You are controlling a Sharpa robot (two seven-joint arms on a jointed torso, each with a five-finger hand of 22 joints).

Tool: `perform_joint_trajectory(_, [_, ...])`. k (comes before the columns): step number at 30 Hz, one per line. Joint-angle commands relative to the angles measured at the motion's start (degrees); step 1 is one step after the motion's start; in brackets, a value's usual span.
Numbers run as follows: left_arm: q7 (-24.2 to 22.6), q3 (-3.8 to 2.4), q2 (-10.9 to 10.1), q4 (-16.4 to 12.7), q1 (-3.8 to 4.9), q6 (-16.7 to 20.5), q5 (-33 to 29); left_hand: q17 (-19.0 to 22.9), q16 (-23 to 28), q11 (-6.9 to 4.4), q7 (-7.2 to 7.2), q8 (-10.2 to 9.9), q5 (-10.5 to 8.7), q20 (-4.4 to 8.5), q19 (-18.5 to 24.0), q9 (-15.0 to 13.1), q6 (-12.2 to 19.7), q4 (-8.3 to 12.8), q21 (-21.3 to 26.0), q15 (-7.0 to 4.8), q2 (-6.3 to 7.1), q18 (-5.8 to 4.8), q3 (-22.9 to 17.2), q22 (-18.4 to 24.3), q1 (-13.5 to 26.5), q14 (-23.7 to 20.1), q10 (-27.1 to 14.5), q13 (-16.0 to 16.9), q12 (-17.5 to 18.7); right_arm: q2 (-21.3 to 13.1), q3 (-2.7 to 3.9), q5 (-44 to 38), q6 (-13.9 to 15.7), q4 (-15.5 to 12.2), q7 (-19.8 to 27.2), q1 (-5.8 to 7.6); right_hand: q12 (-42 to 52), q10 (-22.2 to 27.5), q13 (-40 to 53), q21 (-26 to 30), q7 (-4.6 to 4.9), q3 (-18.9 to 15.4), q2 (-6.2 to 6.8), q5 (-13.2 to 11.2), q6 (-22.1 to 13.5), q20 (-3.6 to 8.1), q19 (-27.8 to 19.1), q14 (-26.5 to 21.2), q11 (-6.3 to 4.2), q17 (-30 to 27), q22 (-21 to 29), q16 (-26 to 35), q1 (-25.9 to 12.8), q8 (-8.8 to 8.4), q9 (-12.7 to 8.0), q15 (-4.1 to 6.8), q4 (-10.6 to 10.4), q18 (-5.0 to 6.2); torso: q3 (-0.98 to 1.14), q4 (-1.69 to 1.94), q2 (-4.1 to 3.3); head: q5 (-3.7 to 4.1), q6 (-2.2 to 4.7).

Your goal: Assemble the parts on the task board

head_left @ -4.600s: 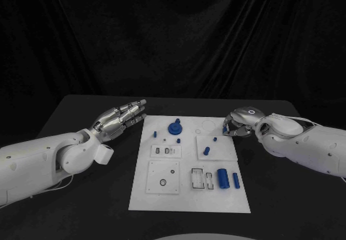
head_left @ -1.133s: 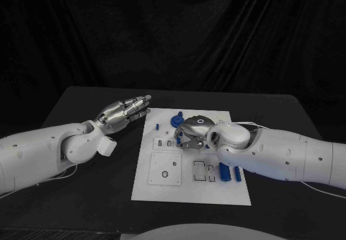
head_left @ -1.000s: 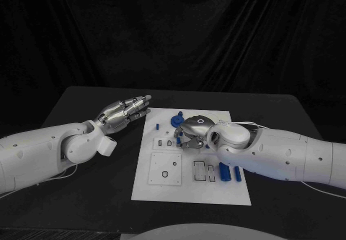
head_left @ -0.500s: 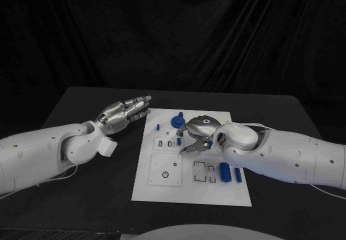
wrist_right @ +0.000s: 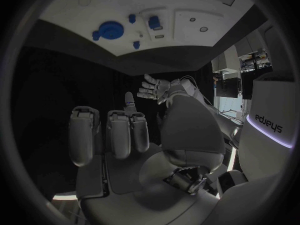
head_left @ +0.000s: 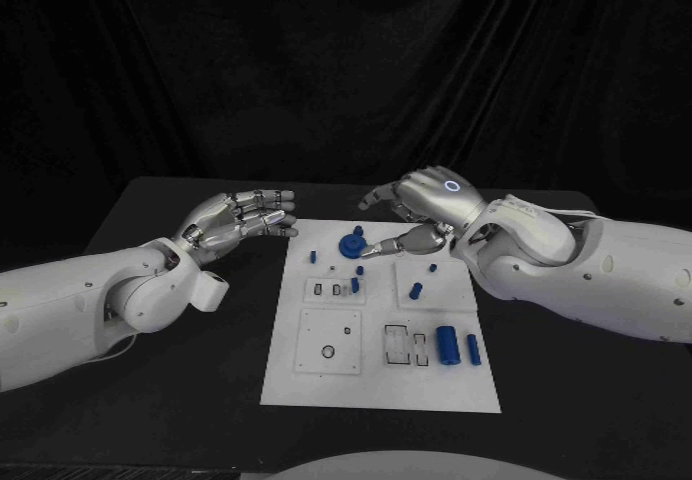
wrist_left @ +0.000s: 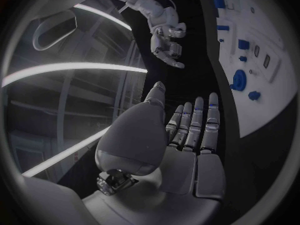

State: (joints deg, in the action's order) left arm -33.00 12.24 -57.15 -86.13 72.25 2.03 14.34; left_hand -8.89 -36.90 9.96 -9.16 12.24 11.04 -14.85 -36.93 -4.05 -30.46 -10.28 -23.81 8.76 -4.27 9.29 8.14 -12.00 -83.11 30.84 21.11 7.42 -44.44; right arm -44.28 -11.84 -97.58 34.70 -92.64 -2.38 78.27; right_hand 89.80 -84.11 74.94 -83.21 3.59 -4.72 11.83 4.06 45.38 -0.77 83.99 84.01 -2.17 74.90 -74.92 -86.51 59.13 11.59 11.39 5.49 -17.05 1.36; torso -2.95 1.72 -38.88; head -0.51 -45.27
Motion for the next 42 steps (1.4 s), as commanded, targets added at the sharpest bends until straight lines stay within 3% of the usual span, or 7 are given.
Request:
perform_joint_trajectory(1, [-0.9, -0.09, 0.2, -0.5, 1.47, 12.1, 17.6, -2.6, -8.0, -0.29, -0.99, 2.6, -2.28, 0.92, -7.7, -0.3, -4.1, -0.1, -5.8, -0.93, 1.45, 1.12, 0.3, -2.8, 0.0, 6.8, 6.0, 2.6, -6.1, -1.1, -0.05, 1.3, 5.1, -1.0, 1.7, 0.77, 0.2, -5.9, 15.1, 2.5, 0.31, 0.2, 0.01, 1.1, 0.3, -0.57, 1.3, 4.0, 0.66, 5.5, -11.8, 0.6, -1.3, 0.66, 0.3, -0.47, -0.1, 1.03, 0.09, 0.02, 0.06, 0.11, 0.26])
perform_joint_trajectory(6, [5.2, -0.1, 1.4, -1.2, 3.89, 17.4, 31.6, -12.4, -26.8, -4.84, -0.42, 7.9, -2.95, 5.9, -22.5, -1.2, -11.2, -1.9, -20.3, -6.11, 2.61, 0.97, 0.4, -11.2, 0.6, 22.5, 24.7, 12.6, -21.8, -3.0, -0.06, 4.6, 5.5, -1.4, 2.6, 1.6, 0.2, -5.9, 15.1, 5.5, 0.43, 2.7, -4.31, 9.4, 0.6, -0.87, -0.1, 3.5, 0.82, 3.6, -10.8, 1.7, -4.2, 2.13, 1.0, -0.66, 0.0, 1.69, 0.18, -0.07, 0.01, -0.22, 1.07])
perform_joint_trajectory(8, [9.1, -0.1, 2.2, -1.4, 4.67, 18.0, 38.2, -51.0, -45.4, -5.91, 1.22, 11.9, -2.83, 7.54, -33.6, -2.9, -16.7, -3.0, -41.0, -7.5, 3.12, -2.47, 0.8, -37.2, 1.6, 43.4, 51.9, 55.9, -39.4, -3.7, -0.06, 5.3, 5.4, -1.3, 2.3, 1.73, 0.2, -5.9, 15.1, 6.5, 0.48, 3.6, -6.15, 11.2, 0.2, -0.93, -0.5, 3.4, 0.87, 3.1, -10.4, 2.1, -4.8, 2.53, 1.2, -0.7, 0.1, 1.88, 0.2, -0.08, 0.15, -0.17, 1.28])
perform_joint_trajectory(11, [13.9, -0.1, 3.1, -1.4, 5.27, 17.1, 44.7, -81.1, -53.1, -7.58, 2.91, 17.5, -1.34, 8.87, -37.5, -7.1, -19.7, -5.5, -54.5, -9.18, 4.09, -4.84, 0.8, -54.8, 4.8, 59.2, 68.9, 82.6, -45.6, -4.3, -0.06, 5.8, 4.9, -1.0, 1.6, 1.82, 0.2, -5.9, 15.1, 7.2, 0.65, 4.3, -8.59, 13.1, -0.5, -0.97, -0.7, 3.4, 0.98, 2.9, -10.2, 2.3, -5.2, 2.91, 1.4, -0.78, 0.2, 2.0, 0.18, -0.2, 0.3, -0.21, 1.49])
perform_joint_trajectory(22, [37.2, -0.1, 8.9, -0.8, 6.15, 1.7, 56.9, -81.1, -53.1, -12.8, 8.91, 30.0, -0.42, 13.0, -50.8, -22.6, -28.9, -6.5, -65.3, -13.55, 2.3, -8.59, 1.1, -75.4, 20.9, 59.2, 68.9, 82.6, -45.6, -7.1, -0.07, 6.4, 0.5, -2.3, -2.1, 1.21, 0.2, -5.9, 15.1, 7.0, 0.83, 4.7, -10.73, 16.5, 0.1, -1.04, -0.1, 3.7, 1.12, 3.6, -10.4, 2.0, -3.5, 5.37, 2.2, -0.87, 0.4, 1.89, 0.99, -0.53, 1.09, -0.06, 1.74])
perform_joint_trajectory(31, [46.6, -0.11, 13.4, 0.8, 7.54, -8.6, 58.0, -81.1, -53.1, -11.99, 7.42, 12.9, 1.91, 13.11, -51.0, -18.3, -32.1, -6.2, -65.3, -13.27, 0.62, -8.68, 2.9, -75.8, 20.1, 59.2, 68.9, 82.6, -45.6, -9.6, -0.07, 6.5, -0.7, -4.4, -4.1, -0.39, -0.5, -5.3, 14.2, 5.8, 0.86, 4.9, -10.85, 18.5, 0.7, -0.99, 0.7, 3.8, 1.08, 4.0, -10.9, 1.9, -0.8, 6.4, 2.4, -0.82, 0.5, 1.58, 1.93, -1.0, 2.13, 0.71, 0.52])
perform_joint_trajectory(42, [47.1, -0.12, 18.3, 3.1, 8.36, -13.7, 58.1, -81.1, -53.1, -8.47, 3.05, -6.6, -0.46, 9.56, -47.3, -6.5, -16.7, -6.0, -63.3, -9.83, -0.58, -7.63, 1.1, -72.3, 16.5, 59.2, 68.9, 82.6, -45.6, -11.0, -0.07, 6.6, -1.3, -5.2, -5.4, -1.06, -1.2, -4.8, 13.4, 5.2, 0.9, 5.3, -11.22, 20.5, 0.4, -0.94, 1.1, 4.0, 1.08, 4.5, -11.2, 1.6, 1.3, 6.68, 2.2, -0.79, 0.5, 1.45, 2.55, -1.11, 3.2, 1.34, -0.85])
